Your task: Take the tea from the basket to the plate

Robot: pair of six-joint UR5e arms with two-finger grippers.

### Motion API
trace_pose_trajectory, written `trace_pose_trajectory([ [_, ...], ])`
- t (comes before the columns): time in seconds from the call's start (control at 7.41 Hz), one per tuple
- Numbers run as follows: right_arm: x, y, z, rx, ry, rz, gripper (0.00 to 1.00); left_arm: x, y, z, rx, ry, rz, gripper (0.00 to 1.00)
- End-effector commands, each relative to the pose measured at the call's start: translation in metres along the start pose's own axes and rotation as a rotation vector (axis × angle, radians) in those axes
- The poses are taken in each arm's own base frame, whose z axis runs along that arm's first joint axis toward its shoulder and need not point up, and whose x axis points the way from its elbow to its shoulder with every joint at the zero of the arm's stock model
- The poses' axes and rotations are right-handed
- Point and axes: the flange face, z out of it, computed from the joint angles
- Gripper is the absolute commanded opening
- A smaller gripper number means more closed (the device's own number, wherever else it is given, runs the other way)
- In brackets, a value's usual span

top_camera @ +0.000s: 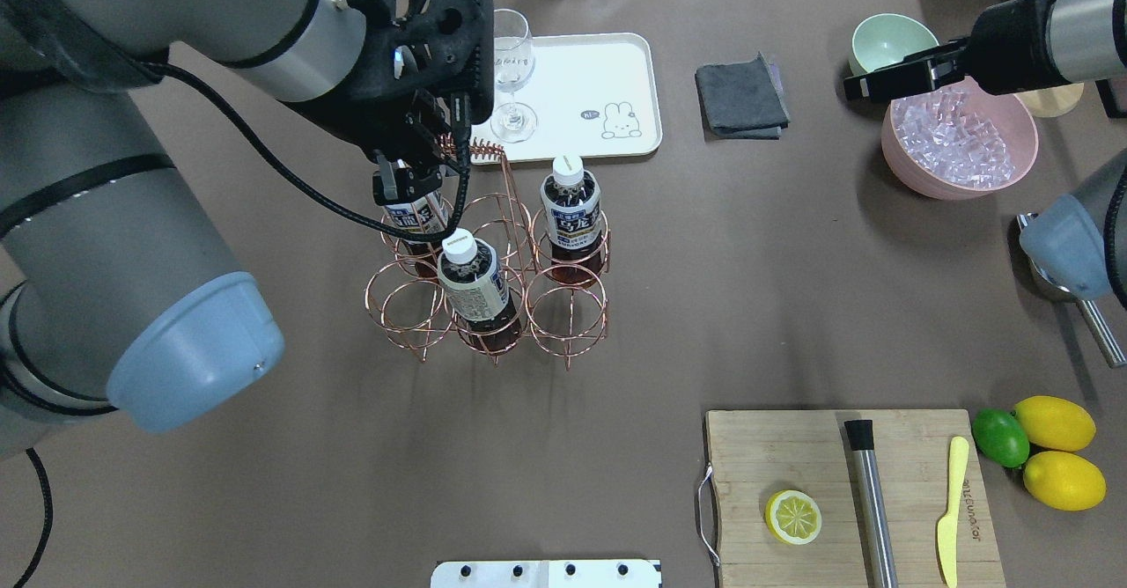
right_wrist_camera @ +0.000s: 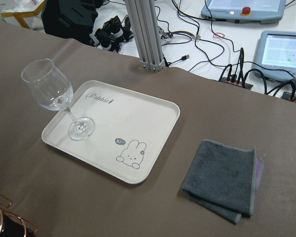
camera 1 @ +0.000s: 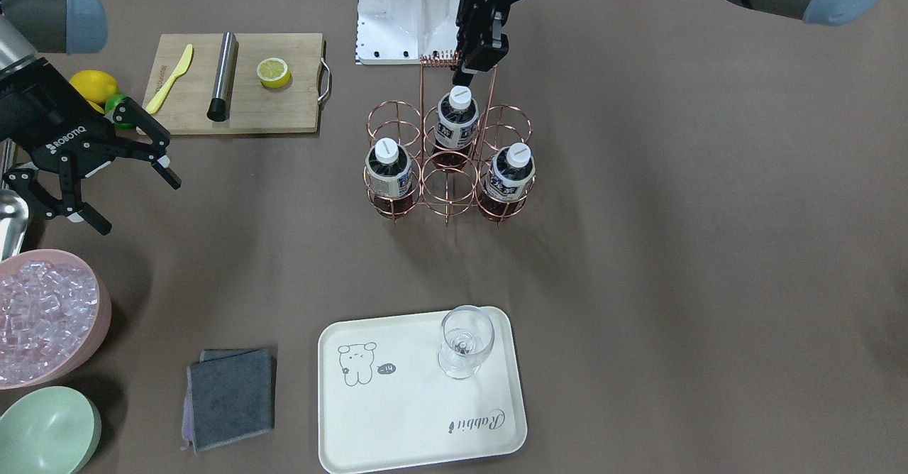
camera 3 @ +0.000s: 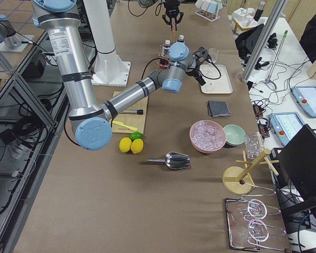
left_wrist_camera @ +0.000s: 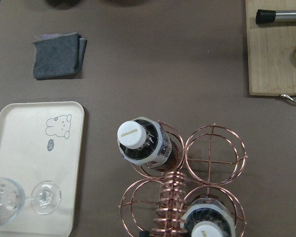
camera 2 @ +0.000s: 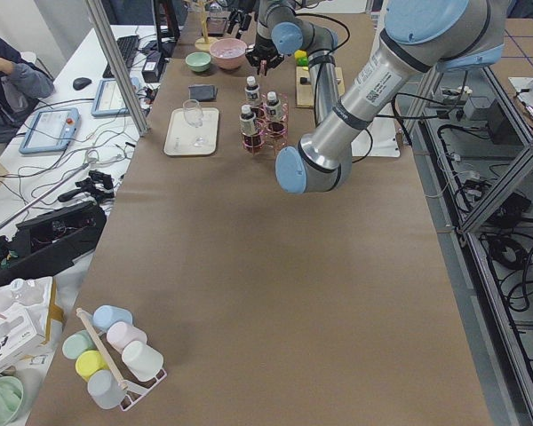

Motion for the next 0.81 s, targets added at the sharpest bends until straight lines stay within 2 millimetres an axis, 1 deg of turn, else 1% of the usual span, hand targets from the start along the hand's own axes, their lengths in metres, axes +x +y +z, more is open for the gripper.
trace_pose_trajectory([
  [0.0, -0.02, 0.004, 0.015, 0.103, -0.019, -0.088, 1.0, 0.027, -0.026, 0.029, 0.003, 0.025, -0.04, 0.0],
  [0.27, -0.033, 0.003, 0.019, 0.138, -0.036, -0.142, 1.0, 0.035, -0.028, 0.035, 0.001, 0.04, -0.035, 0.0],
  [0.41, -0.043, 0.001, 0.021, 0.153, -0.052, -0.157, 1.0, 0.038, -0.028, 0.038, 0.0, 0.047, -0.032, 0.0],
  [0.54, -0.059, 0.007, 0.031, 0.153, -0.079, -0.172, 1.0, 0.042, -0.029, 0.04, -0.003, 0.055, -0.029, 0.0],
  [0.68, -0.089, 0.029, 0.053, 0.202, -0.08, -0.19, 1.0, 0.044, -0.029, 0.041, -0.003, 0.057, -0.029, 0.0],
])
